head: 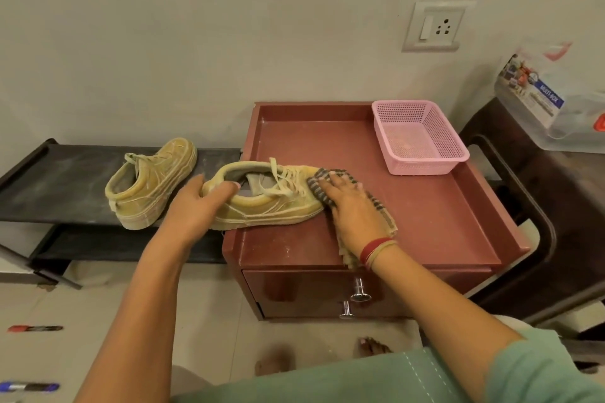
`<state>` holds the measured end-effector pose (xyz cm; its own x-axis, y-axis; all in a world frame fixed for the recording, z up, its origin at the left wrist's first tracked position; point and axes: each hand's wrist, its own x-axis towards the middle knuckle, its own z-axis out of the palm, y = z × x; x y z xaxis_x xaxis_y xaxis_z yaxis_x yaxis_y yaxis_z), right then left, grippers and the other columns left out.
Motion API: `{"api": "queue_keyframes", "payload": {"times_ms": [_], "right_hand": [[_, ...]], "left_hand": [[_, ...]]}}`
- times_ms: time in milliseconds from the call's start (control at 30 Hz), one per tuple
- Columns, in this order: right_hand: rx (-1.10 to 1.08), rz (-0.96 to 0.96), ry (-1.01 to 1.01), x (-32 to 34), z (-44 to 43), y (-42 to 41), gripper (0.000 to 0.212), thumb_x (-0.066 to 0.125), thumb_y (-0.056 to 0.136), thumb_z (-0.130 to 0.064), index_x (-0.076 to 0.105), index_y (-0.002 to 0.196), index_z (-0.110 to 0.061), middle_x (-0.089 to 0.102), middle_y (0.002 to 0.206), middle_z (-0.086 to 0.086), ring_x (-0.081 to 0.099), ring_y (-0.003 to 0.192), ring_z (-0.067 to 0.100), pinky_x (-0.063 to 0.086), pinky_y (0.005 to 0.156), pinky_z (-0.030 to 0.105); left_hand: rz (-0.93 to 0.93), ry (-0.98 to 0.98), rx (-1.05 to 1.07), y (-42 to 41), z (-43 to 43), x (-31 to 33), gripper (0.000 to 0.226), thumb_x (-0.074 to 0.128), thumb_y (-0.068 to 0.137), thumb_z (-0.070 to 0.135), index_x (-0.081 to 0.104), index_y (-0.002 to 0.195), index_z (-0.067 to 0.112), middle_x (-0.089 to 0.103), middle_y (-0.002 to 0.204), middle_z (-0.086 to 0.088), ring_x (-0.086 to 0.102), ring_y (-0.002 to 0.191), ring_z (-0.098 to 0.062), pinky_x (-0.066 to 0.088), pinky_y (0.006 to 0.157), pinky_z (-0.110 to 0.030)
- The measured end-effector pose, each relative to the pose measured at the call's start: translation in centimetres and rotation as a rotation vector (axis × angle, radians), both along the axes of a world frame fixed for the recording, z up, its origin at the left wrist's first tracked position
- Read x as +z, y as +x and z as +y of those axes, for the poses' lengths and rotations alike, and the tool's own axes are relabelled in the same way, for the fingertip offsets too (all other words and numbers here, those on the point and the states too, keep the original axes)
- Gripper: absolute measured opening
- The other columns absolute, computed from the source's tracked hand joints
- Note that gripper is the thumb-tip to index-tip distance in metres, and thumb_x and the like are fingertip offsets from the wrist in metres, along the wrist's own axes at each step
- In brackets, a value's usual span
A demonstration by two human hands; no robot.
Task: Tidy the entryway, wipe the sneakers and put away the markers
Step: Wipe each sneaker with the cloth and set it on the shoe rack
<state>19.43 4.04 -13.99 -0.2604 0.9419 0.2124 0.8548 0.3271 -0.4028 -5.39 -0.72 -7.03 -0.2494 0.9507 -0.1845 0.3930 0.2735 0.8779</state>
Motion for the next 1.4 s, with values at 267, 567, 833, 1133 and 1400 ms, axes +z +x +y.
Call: {"api": "queue_keyframes", "payload": {"times_ms": [267, 567, 833, 1133, 1400], "right_hand": [[-0.093, 0.185, -0.056, 0.1, 1.3, 1.8, 0.046, 0.037, 0.096, -0.01, 0.041, 0.139, -0.025, 0.038, 0.148, 0.001, 0.032, 0.137, 0.019, 0.014, 0.115, 0.034], [0.065, 0.92, -0.081, 6.7, -2.8, -2.5, 0.03, 0.05, 0.095, -0.017, 0.053, 0.121, -0.032, 0.061, 0.114, -0.014, 0.054, 0.107, -0.006, 0.043, 0.095, 0.023], [0.156, 0.401, -0.176, 4.4, -4.4, -6.0, 0.055, 0.031, 0.085, -0.063, 0.034, 0.137, -0.046, 0.01, 0.152, -0.026, -0.006, 0.142, 0.001, -0.008, 0.112, 0.057], [-0.208, 0.734, -0.235, -0.1, -2.3, -2.4, 0.056, 0.041, 0.097, -0.041, 0.024, 0.147, -0.022, 0.018, 0.156, 0.003, 0.012, 0.144, 0.019, 0.013, 0.118, 0.041], [-0.075, 0.726, -0.156, 0.0, -3.4, -2.8, 0.051, 0.038, 0.096, -0.044, 0.023, 0.144, -0.037, 0.012, 0.156, -0.011, 0.009, 0.143, 0.007, 0.012, 0.116, 0.036]], "left_hand": [[-0.047, -0.003, 0.024, 0.4, -0.3, 0.0, 0.092, 0.066, 0.07, 0.054, 0.035, 0.145, 0.01, 0.047, 0.139, -0.011, 0.048, 0.122, -0.027, 0.039, 0.085, -0.033], [0.052, -0.067, 0.079, 0.5, -2.4, -0.5, 0.089, 0.074, 0.034, 0.076, 0.062, 0.105, 0.022, 0.067, 0.096, -0.001, 0.062, 0.089, -0.019, 0.052, 0.077, -0.039], [0.221, 0.009, 0.016, 0.5, -3.9, -0.4, 0.099, 0.067, 0.032, 0.066, 0.043, 0.12, 0.028, 0.054, 0.104, 0.008, 0.054, 0.097, -0.016, 0.048, 0.08, -0.038], [0.16, 0.027, 0.016, 0.4, -3.8, -0.5, 0.11, 0.069, 0.03, 0.063, 0.041, 0.129, 0.023, 0.054, 0.111, 0.005, 0.053, 0.101, -0.017, 0.047, 0.082, -0.038], [0.062, 0.021, 0.037, 0.2, -3.4, -0.6, 0.109, 0.073, 0.031, 0.063, 0.044, 0.128, 0.023, 0.057, 0.111, 0.004, 0.055, 0.102, -0.016, 0.048, 0.084, -0.038]]}}
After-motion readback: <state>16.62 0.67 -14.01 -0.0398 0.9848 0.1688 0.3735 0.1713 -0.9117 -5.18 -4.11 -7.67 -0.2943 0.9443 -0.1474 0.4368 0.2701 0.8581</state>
